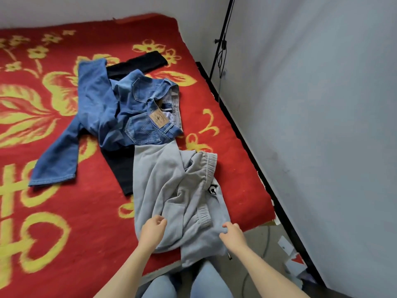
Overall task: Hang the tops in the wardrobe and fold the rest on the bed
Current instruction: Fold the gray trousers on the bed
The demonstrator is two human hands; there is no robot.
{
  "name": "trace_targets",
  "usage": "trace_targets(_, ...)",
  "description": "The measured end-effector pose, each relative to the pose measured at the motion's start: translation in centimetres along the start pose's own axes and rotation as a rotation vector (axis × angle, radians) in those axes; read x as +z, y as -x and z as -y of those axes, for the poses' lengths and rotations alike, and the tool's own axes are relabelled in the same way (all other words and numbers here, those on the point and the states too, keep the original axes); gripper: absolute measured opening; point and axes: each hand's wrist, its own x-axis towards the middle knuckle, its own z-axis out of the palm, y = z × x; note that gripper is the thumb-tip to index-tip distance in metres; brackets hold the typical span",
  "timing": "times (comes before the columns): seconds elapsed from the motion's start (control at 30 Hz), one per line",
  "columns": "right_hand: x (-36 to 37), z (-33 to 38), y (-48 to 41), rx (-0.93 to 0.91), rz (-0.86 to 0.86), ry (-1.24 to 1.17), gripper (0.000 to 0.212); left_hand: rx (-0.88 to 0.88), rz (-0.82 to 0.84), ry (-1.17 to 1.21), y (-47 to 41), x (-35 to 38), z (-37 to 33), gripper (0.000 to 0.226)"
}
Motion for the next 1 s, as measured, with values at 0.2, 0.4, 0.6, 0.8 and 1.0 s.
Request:
trace_targets(0.2,-1.8,2.0,-4.5,-0.051,0.099,0.03,0.043,-0.134,-0.054,-0.002,-0.6,0.7,-0.7,0.017)
trace_targets(0.4,-5.7,4.4,-11.5,-0.04,0.093,-0.118,0.04,-0.246,-0.15,0.072,-2.2,1.5,-3.0,0.02)
trace_targets(0.6,-9.6,8.3,-21.4,0.067,0.07,-0.489,0.063,-0.243,-0.194,0.086,-6.4,2.9,-6.5,0.02)
trace_targets(0.8,-9.4,11.0,-25.2,0.22,0.185,-0.811,0.012,-0.264,-0.228,0.05,-8.2,2.1,-8.1,0.012)
trace_targets(1.0,-7.8,11.3,-25.3,0.264,0.054,-0.812,0.034,-0.273,-0.245,0.069,-7.8,1.7,-8.3,0.015)
